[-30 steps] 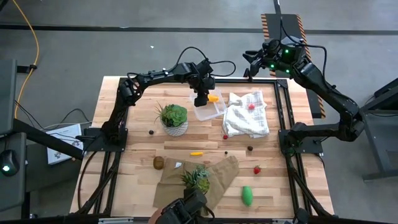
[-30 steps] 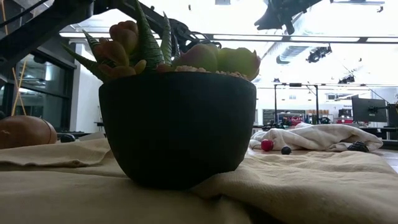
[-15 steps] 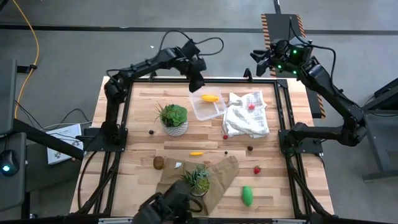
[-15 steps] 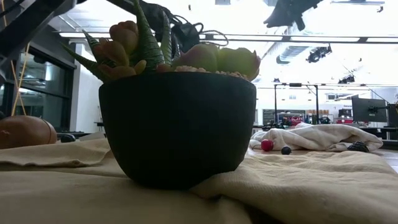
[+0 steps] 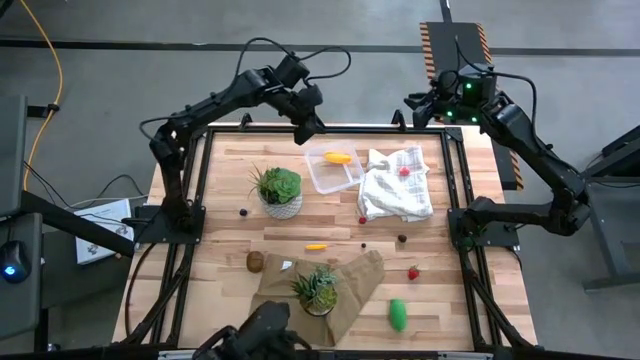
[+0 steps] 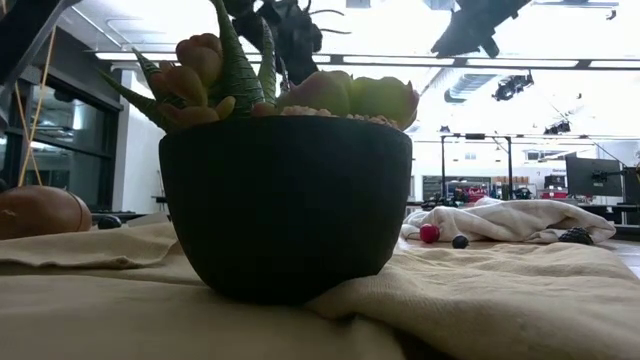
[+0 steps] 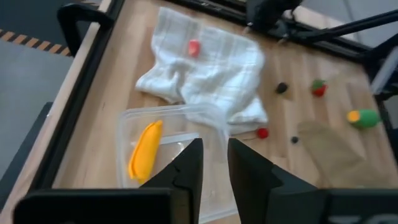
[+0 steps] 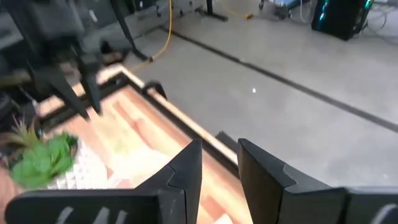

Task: Pick and placing Produce into tupperware
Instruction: Put the black cherry into the transparent bin

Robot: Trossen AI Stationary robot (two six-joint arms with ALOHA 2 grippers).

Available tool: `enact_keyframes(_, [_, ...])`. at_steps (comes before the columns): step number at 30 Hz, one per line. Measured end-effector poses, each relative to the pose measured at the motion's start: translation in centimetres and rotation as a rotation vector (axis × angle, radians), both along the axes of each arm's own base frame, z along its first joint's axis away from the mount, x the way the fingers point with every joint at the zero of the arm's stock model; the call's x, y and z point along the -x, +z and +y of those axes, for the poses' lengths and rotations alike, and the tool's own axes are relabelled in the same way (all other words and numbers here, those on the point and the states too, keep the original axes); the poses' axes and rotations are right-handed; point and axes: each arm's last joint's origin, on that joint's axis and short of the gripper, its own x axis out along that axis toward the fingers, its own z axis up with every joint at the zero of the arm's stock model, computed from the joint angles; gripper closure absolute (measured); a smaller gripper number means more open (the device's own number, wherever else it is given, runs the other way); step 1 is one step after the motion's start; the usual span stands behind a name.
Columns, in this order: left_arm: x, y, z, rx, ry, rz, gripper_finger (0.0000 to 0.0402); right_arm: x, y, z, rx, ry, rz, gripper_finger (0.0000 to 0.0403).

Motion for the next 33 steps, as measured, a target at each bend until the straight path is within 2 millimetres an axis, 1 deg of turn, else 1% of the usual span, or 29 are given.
enact_keyframes(5, [1.1, 1.6, -1.1, 0.009, -0.012, -0.018, 0.0369, 0.1, -0.3, 0.3, -0.023, 0.024, 0.030, 0.0308])
enact_keyframes(9, [1.5, 2.3, -1.5, 0.015, -0.010, -0.025, 0.0382, 0.4, -0.3, 0.5, 0.004, 0.028, 0.015, 0.0308])
enact_keyframes(17, [2.8, 3.8, -2.9, 0.054, -0.035, -0.045, 0.0401, 2.0, -4.6, 2.5, -0.077, -0.035, -0.145, 0.0308])
enact_keyframes(19, [3.4, 4.5, -3.4, 0.053, -0.033, -0.052, 0.0400, 2.4, -5.3, 3.1, -0.102, -0.053, -0.188, 0.0308])
enact_keyframes(23, [4.7, 6.0, -4.5, 0.027, -0.025, -0.059, 0.0401, 3.1, -5.8, 4.0, -0.139, -0.071, -0.237, 0.0308])
enact_keyframes(27, [6.1, 7.2, -5.8, 0.007, -0.032, -0.053, 0.0400, 2.8, -5.7, 4.7, -0.154, -0.046, -0.256, 0.0308])
enact_keyframes(31, [7.6, 8.5, -7.3, 0.005, -0.046, -0.062, 0.0401, 2.0, -5.8, 5.5, -0.189, -0.038, -0.264, 0.0308])
enact_keyframes(33, [7.9, 9.1, -8.3, 0.002, -0.062, -0.073, 0.0401, 1.5, -6.0, 6.0, -0.224, -0.039, -0.264, 0.0308])
